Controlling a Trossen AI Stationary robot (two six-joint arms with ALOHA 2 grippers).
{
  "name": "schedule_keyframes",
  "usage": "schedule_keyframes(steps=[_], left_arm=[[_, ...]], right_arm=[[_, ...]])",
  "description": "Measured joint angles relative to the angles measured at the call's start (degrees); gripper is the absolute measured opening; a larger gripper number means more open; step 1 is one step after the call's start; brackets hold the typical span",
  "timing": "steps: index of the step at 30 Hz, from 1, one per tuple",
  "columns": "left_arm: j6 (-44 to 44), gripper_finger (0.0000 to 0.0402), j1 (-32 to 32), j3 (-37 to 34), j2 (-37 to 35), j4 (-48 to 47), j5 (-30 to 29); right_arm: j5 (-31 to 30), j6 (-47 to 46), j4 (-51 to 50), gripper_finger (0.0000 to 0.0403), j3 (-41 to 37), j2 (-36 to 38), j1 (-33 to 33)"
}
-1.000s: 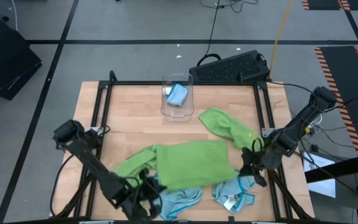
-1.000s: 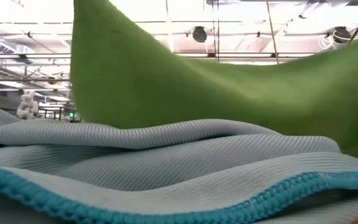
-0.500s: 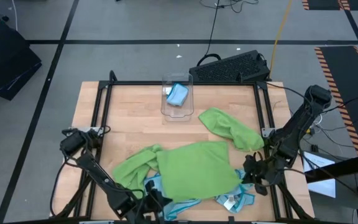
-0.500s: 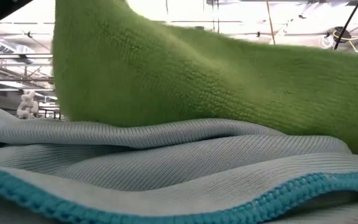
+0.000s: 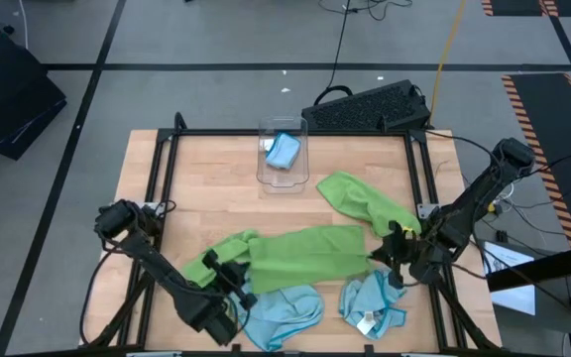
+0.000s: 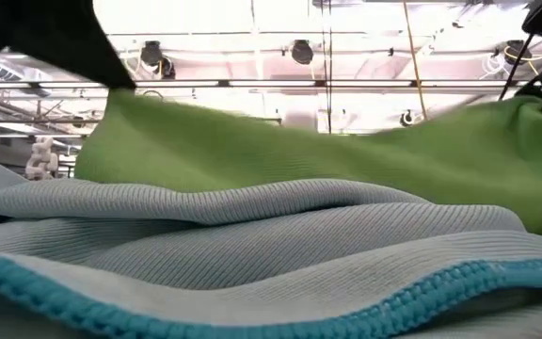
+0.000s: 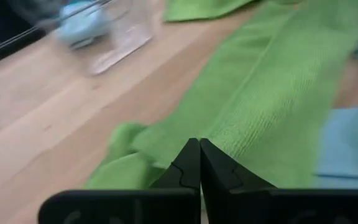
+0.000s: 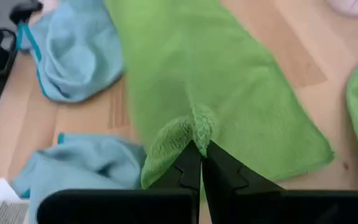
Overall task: Fold microfiber towels
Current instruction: Fold the center green towel
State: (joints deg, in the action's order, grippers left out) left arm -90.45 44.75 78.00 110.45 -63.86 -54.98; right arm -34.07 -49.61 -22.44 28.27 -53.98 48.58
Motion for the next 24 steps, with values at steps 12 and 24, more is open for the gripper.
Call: schedule_keyframes(steps=[12,24], left_arm=[[5.3,0.0001,0.5,-1.7,0.2,12.2,7.5],[15.7,0.0001,7.1,3.8,0.1,15.2,1.3]], right_arm=[[29.9,0.0,8.7,0.0003,0.0,-1.3,-0.6],[38.9,2.3,8.7,0.0004,0.0,2.1,-2.4]])
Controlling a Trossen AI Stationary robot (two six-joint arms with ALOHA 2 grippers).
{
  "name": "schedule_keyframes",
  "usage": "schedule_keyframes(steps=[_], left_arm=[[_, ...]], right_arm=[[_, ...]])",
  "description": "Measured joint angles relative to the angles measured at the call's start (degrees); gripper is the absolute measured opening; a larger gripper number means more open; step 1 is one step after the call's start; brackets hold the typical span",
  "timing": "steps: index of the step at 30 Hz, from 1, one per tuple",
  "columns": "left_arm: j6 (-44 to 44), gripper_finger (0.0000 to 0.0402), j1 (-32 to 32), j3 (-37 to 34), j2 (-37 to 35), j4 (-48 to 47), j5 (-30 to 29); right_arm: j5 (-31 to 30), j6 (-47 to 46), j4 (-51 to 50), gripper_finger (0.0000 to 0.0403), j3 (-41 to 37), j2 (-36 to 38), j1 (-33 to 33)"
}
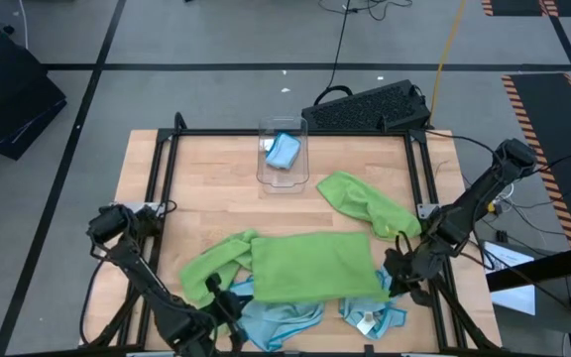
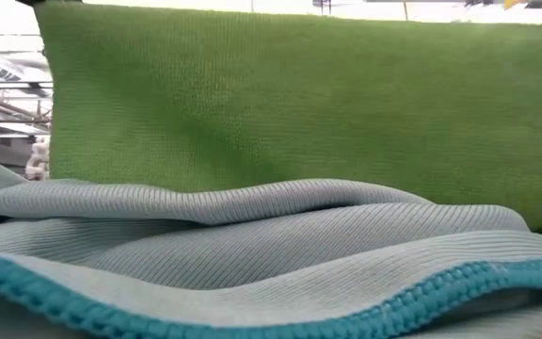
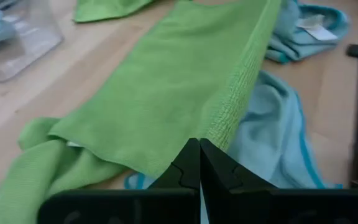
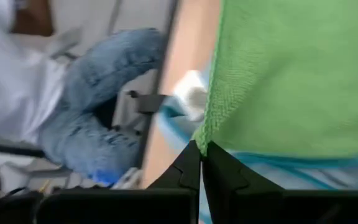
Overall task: Fold microfiber towels
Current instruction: Fold the center green towel
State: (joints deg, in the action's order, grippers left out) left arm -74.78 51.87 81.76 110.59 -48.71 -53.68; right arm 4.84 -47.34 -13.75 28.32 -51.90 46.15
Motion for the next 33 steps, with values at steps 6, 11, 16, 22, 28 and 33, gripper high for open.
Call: schedule_keyframes(steps=[6,11,16,22,28,33], left_arm=[[-5.9,0.0001,-1.6,-2.6,-0.1,-3.1,-0.6],[-8.9,0.0002,-4.7,-6.8,-0.1,-3.8,0.7],[-11.7,0.0002,-6.4,-9.7,-0.1,-3.8,2.0],[-12.4,0.0002,-7.1,-10.4,-0.1,-4.5,0.8],[-12.9,0.0002,-7.6,-10.4,-0.1,-4.3,-0.6],[-12.9,0.0001,-7.8,-10.4,-0.1,-4.2,-2.2]], right_arm=[[-4.7,-1.8,-5.7,0.0004,0.0,0.4,-2.4],[-12.7,-0.5,-7.5,0.0004,0.0,0.4,-3.5],[-20.2,-0.2,-10.7,0.0004,0.0,0.4,-3.5],[-30.0,0.1,-15.2,0.0004,0.0,0.4,-3.5],[-35.3,0.1,-15.2,0.0004,0.0,-1.2,-3.8],[-35.0,0.6,-14.7,0.0004,0.0,-3.9,-5.0]])
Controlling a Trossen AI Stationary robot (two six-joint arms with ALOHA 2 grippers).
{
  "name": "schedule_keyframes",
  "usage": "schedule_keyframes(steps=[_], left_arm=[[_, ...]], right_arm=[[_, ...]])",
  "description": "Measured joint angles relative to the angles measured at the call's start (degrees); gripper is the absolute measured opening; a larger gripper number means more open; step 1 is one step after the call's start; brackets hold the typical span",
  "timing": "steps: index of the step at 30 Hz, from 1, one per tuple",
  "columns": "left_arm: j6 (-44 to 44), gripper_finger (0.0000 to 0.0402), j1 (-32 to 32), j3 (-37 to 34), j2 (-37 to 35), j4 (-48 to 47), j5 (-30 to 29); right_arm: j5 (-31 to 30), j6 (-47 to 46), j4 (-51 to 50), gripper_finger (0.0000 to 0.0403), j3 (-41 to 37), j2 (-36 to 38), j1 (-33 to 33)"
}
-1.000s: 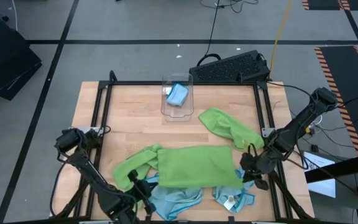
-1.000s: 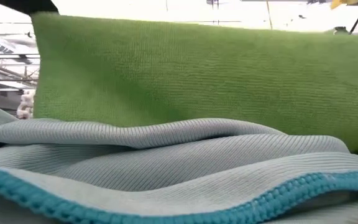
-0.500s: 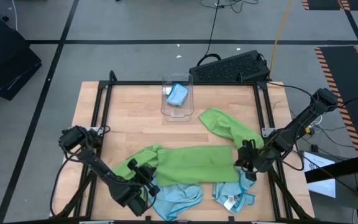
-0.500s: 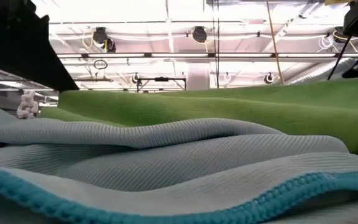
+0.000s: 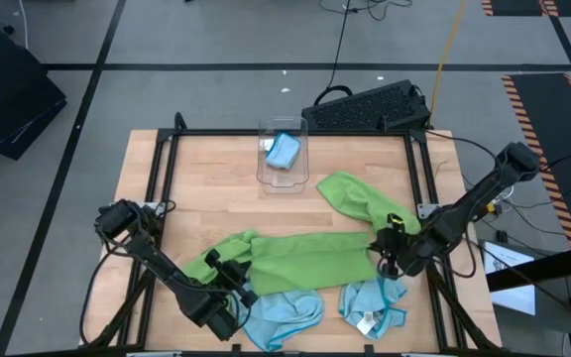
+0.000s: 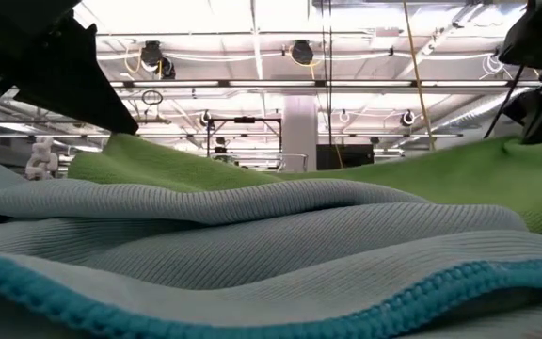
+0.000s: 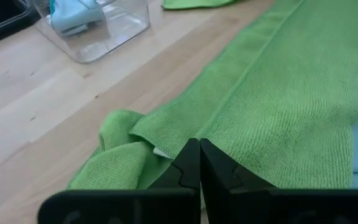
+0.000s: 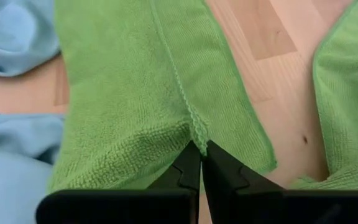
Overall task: Fold microfiber towels
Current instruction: Fold the center green towel
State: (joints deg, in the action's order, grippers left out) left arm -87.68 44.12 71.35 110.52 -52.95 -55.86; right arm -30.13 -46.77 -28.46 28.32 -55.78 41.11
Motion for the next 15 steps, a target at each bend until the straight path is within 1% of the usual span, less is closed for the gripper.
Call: schedule_keyframes(steps=[8,15], left_arm=[[0.0,0.0002,-0.2,0.0,0.0,-0.9,-0.2],[0.1,0.0002,-2.5,0.0,0.0,-1.8,-0.8]], right_arm=[[-0.1,2.7,0.0,0.0004,0.0,-3.4,-2.7],[0.0,4.2,-0.1,0.0004,0.0,-3.9,-4.5]])
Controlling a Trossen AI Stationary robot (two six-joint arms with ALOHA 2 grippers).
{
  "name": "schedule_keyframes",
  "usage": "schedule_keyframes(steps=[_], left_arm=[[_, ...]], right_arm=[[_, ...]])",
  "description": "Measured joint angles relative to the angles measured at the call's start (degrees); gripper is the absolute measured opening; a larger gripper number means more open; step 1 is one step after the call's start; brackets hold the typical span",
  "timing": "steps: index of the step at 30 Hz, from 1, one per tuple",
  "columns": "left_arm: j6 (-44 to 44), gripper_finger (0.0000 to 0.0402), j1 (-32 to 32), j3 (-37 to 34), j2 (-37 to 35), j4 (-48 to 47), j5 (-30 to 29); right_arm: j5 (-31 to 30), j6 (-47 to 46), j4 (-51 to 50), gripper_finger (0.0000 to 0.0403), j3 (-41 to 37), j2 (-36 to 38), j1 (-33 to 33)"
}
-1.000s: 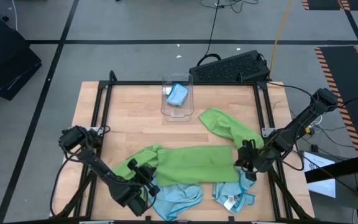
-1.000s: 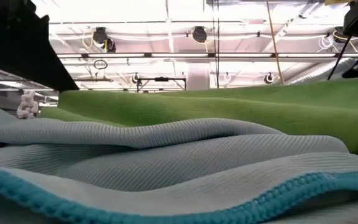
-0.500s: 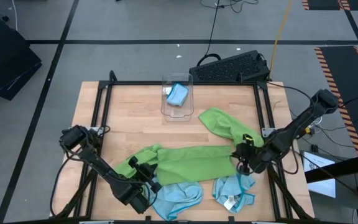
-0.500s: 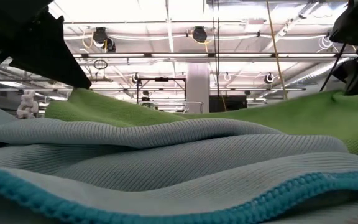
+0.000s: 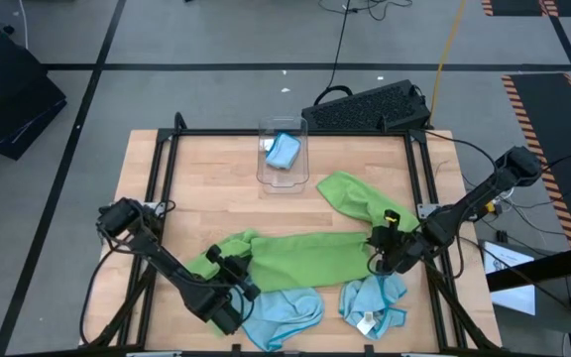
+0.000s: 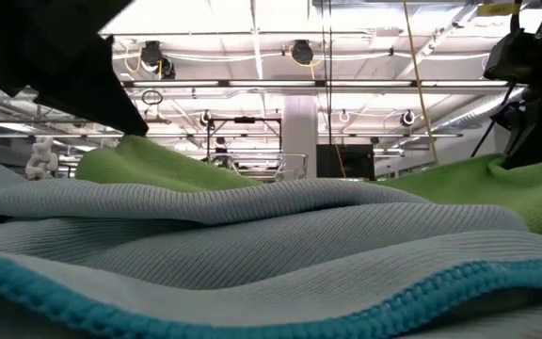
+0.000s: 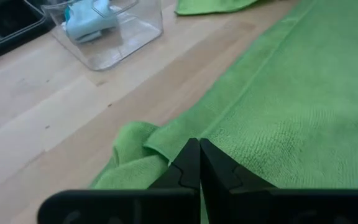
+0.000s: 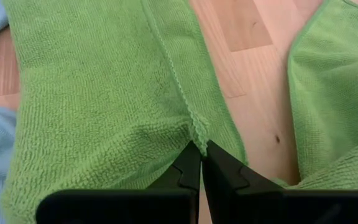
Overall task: Fold microfiber towels
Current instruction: Fold the center green towel
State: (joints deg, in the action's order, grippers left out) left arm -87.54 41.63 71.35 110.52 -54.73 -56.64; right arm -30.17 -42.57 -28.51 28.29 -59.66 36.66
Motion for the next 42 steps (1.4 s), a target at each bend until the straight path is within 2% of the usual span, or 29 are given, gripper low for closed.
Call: schedule_keyframes(steps=[4,12,18,29,42], left_arm=[[1.2,0.0002,-1.4,0.0,0.0,0.0,0.2],[1.3,0.0001,-2.1,0.0,0.0,1.1,4.5],[1.5,0.0001,-2.2,0.0,0.0,0.4,4.6],[0.3,0.0003,-2.5,-5.4,0.1,4.8,4.2],[3.3,0.0002,-3.1,-5.2,-0.7,5.0,3.4]], right_arm=[[0.1,0.3,-0.2,0.0004,0.0,0.0,0.0],[2.5,0.2,0.0,0.0004,0.0,0.0,0.2],[3.3,0.4,-0.1,0.0004,0.0,0.0,0.2],[-1.6,2.6,-0.7,0.0004,0.0,0.0,0.1],[-3.0,2.8,-1.7,0.0004,0.0,0.0,0.1]])
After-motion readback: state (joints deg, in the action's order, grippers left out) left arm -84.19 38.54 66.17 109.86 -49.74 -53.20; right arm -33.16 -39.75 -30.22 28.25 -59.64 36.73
